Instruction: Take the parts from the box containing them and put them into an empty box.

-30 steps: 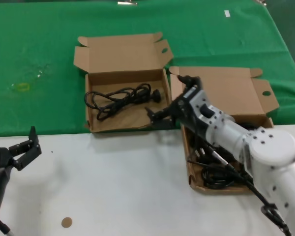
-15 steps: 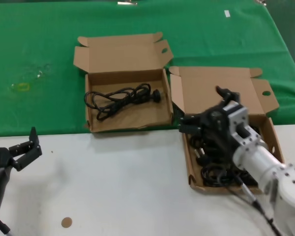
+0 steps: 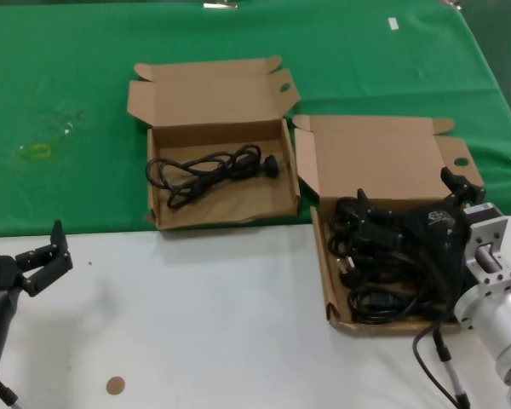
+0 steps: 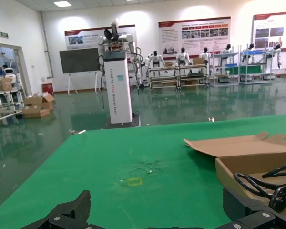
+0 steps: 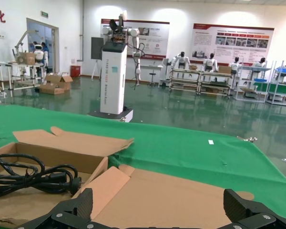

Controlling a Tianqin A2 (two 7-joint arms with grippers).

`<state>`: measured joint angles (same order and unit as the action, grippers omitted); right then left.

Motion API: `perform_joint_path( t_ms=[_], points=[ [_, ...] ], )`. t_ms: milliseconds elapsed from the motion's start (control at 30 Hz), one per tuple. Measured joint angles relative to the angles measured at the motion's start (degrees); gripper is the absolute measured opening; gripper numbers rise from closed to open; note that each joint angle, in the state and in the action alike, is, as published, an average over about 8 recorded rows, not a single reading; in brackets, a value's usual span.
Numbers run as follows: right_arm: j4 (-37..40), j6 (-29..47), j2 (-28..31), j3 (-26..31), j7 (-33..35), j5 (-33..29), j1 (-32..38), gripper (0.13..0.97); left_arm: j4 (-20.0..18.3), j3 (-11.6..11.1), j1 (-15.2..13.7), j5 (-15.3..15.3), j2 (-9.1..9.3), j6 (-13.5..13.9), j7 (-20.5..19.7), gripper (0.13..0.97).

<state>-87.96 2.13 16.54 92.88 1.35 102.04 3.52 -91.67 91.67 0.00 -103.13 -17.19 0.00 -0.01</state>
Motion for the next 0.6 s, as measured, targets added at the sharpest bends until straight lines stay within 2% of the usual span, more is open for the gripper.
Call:
perform_joint_path(
  t_ms=[600],
  points=[
    [-0.77,-0.45,0.13,-0.25,-0.29,0.23,-0.73,0.966,0.00,0.00,0.00,0.00,0.00,0.00,0.00,0.966]
  ],
)
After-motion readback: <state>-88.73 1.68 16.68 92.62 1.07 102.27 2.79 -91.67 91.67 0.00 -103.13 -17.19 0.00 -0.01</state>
